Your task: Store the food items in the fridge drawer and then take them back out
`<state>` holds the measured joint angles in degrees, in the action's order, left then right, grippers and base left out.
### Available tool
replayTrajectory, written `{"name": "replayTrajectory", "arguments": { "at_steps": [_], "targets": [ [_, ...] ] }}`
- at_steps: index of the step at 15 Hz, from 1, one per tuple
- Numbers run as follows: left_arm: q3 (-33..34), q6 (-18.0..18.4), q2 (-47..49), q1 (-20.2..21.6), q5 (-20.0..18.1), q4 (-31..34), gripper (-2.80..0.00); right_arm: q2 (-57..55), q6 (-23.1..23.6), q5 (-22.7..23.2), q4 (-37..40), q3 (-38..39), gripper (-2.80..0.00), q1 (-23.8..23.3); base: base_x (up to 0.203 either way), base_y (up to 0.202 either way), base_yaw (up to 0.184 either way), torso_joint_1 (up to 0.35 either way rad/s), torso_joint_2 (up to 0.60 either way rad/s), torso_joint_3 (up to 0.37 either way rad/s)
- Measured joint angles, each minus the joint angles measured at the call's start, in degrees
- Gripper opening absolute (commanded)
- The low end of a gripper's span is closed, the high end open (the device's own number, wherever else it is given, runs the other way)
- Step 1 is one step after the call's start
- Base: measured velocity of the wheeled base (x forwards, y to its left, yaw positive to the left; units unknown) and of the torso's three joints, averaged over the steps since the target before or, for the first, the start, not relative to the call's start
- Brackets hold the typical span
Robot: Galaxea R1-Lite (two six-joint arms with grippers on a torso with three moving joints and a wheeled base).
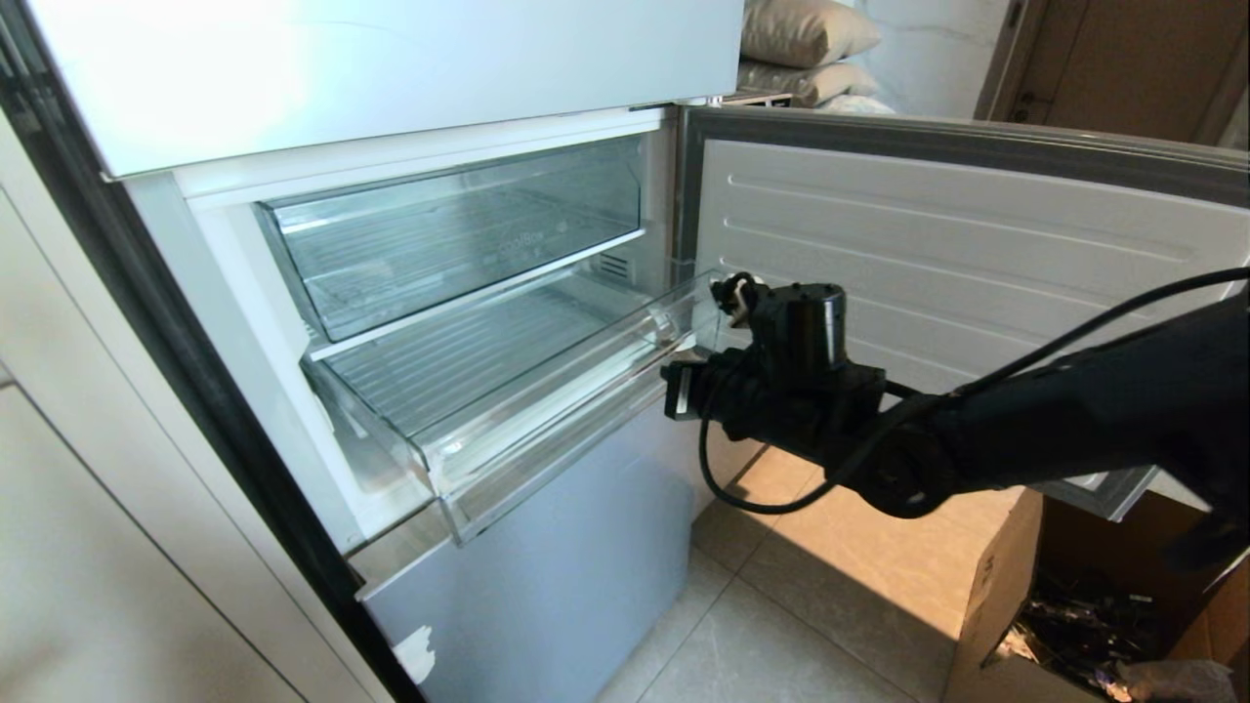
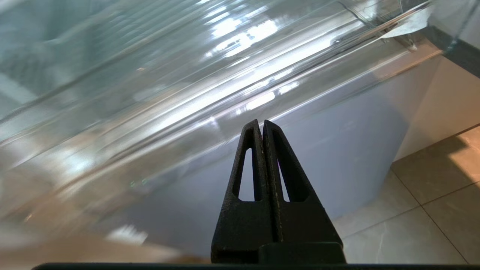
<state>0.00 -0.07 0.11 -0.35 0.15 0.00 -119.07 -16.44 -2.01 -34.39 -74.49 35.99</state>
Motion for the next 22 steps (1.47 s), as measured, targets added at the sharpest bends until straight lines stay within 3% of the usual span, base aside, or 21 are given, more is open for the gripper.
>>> {"name": "replayTrajectory", "arguments": {
  "at_steps": [4, 6, 12, 17, 22],
  "targets": [
    [0.00, 0.00, 0.00, 0.02, 0.01, 0.00, -2.80, 21.74, 4.33, -2.70, 0.56, 21.77, -2.80, 1.16, 0.000, 0.000, 0.000, 0.000, 0.00, 0.000],
    [0.00, -0.02, 0.00, 0.02, 0.01, 0.00, -2.80, 34.50, 7.09, -4.05, 2.32, 32.90, -2.80, -0.67, 0.000, 0.000, 0.000, 0.000, 0.00, 0.000],
    [0.00, -0.02, 0.00, 0.00, 0.01, 0.00, -2.80, 77.95, 14.55, 0.85, 17.52, 62.74, -2.80, -21.40, 0.000, 0.000, 0.000, 0.000, 0.00, 0.000],
    [0.00, -0.04, 0.00, 0.02, 0.01, 0.00, -2.80, 103.06, 20.34, 3.36, 33.60, 73.20, -2.80, -32.89, 0.000, 0.000, 0.000, 0.000, 0.00, 0.000],
    [0.00, -0.06, 0.00, 0.00, 0.01, 0.00, -2.80, 116.71, 23.41, 3.73, 34.38, 74.36, -2.80, -35.78, 0.000, 0.000, 0.000, 0.000, 0.00, 0.000]
  ]
}}
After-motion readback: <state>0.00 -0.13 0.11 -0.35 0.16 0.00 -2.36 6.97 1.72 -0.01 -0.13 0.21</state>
